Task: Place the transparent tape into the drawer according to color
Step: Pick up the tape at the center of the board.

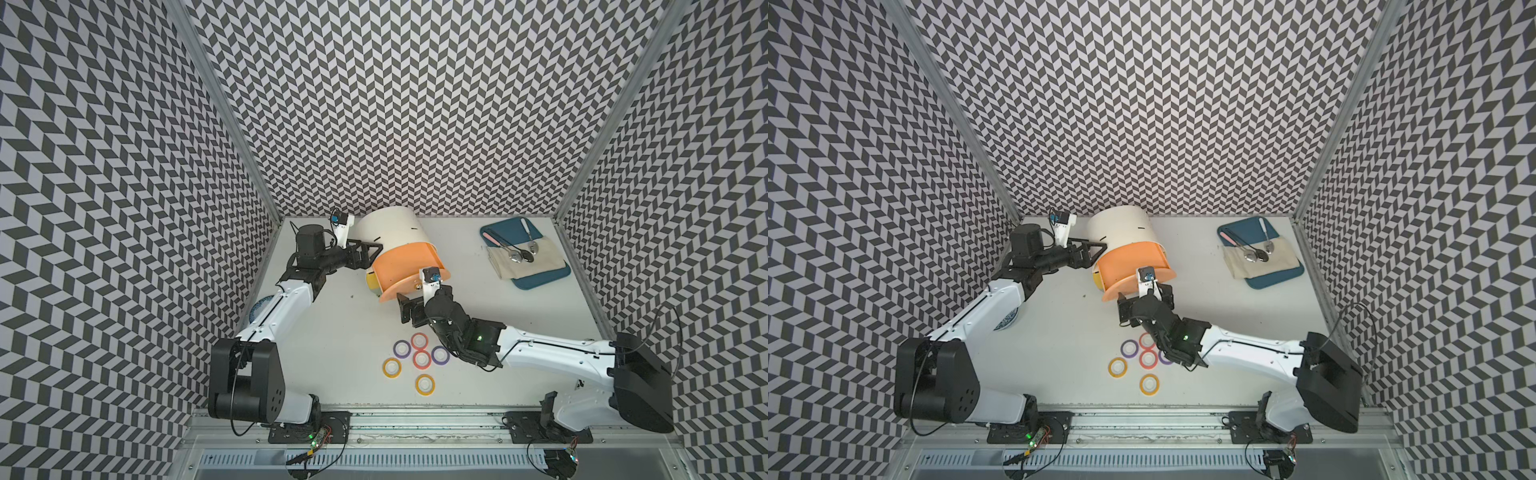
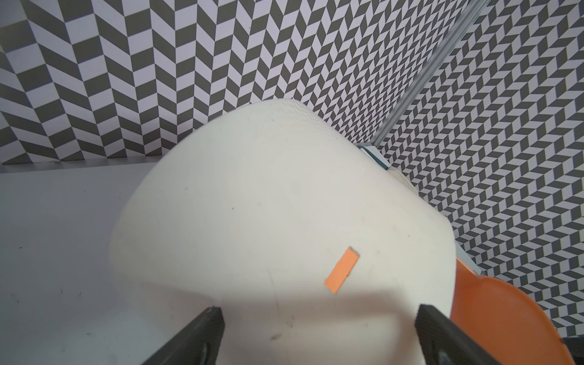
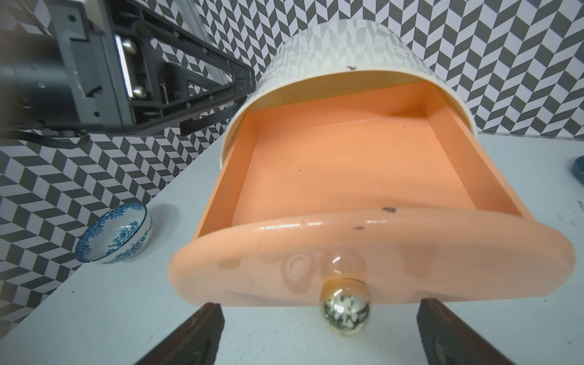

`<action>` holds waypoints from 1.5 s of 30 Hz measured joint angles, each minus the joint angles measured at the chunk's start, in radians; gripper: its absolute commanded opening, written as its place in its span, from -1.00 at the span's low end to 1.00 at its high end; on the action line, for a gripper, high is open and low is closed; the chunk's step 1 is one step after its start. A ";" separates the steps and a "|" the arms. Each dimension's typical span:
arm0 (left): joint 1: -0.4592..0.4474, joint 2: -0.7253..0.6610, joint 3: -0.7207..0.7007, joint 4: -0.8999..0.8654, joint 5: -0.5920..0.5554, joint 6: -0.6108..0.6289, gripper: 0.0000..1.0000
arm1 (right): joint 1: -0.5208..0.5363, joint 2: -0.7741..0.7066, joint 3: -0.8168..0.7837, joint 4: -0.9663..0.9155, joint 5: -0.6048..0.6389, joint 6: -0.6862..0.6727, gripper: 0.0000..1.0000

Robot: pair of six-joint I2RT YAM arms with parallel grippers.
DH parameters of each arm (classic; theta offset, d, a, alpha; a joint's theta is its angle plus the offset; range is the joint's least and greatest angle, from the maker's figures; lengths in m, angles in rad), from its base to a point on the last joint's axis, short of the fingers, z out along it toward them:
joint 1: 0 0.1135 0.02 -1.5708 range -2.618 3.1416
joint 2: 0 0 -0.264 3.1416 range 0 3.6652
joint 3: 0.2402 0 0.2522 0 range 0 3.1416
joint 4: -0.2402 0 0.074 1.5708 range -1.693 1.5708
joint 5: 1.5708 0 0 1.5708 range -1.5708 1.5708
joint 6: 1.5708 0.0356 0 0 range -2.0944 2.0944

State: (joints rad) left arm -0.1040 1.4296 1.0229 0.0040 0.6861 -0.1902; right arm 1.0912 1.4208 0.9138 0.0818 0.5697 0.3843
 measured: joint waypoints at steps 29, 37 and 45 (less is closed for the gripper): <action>0.013 -0.470 -0.325 -0.285 -0.123 -0.146 1.00 | -0.174 -0.198 -0.148 -0.557 -0.541 0.039 0.68; 0.013 -0.521 -0.376 -0.327 -0.125 -0.171 1.00 | -0.211 0.016 -0.053 -0.682 -0.565 -0.002 0.49; 0.013 -0.543 -0.397 -0.331 -0.117 -0.172 1.00 | -0.211 0.088 -0.011 -0.747 -0.559 -0.027 0.32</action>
State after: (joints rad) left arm -0.0910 0.8864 0.6262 -0.3271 0.5690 -0.3626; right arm 0.8803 1.5089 0.9024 -0.6651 0.0109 0.3576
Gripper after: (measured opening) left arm 0.992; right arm 0.677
